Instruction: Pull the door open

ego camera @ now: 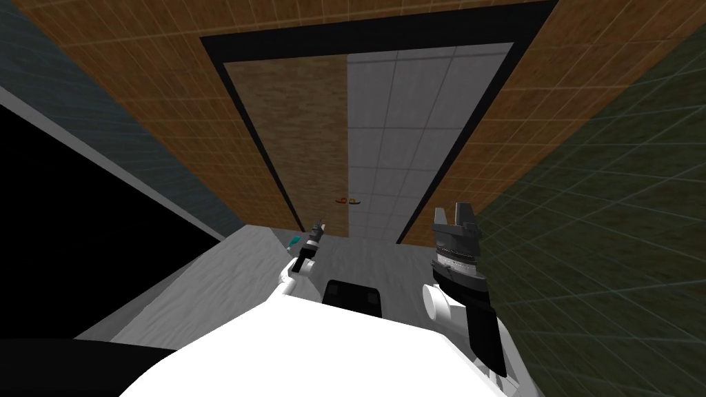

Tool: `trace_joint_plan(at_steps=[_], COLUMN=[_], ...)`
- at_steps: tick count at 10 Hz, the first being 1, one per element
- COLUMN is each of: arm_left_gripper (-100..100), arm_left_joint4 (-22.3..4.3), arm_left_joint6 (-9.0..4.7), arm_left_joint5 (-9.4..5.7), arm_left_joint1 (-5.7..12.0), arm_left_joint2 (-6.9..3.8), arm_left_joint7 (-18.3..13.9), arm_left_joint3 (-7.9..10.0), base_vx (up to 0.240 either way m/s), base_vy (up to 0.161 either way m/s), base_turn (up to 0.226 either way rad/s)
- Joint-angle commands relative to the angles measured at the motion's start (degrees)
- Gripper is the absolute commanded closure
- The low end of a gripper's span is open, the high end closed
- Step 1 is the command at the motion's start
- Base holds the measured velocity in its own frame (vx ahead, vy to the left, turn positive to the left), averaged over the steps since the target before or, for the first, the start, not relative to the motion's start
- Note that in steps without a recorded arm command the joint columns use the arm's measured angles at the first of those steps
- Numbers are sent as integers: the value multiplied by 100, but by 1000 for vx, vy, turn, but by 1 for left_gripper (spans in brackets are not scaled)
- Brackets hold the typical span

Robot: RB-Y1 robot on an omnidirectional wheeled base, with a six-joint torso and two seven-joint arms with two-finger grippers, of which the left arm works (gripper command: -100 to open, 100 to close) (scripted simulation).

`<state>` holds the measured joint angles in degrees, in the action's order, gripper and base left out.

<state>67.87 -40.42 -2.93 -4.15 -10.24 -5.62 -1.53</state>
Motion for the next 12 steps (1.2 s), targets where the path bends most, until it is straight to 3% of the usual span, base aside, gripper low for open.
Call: trace_joint_plan(at_steps=[1,9,10,12], arm_left_gripper=[-100,-100,-100,-100], arm_left_joint4=[-258,-1458,-1458,-1736], arm_left_joint6=[-75,-383,-383,-455], arm_left_joint5=[-40,-234,-234,-279], arm_left_joint1=[90,531,531,634], arm_left_joint2=[-25,-176,-176,-209], arm_left_joint7=[-20,-140,-140,-168], arm_left_joint3=[-10,-45,-45,-53], base_vx=[96,102,62,62], base_vy=[-16,-26,-19,-15], base_turn=[-15,-14,-2,-12])
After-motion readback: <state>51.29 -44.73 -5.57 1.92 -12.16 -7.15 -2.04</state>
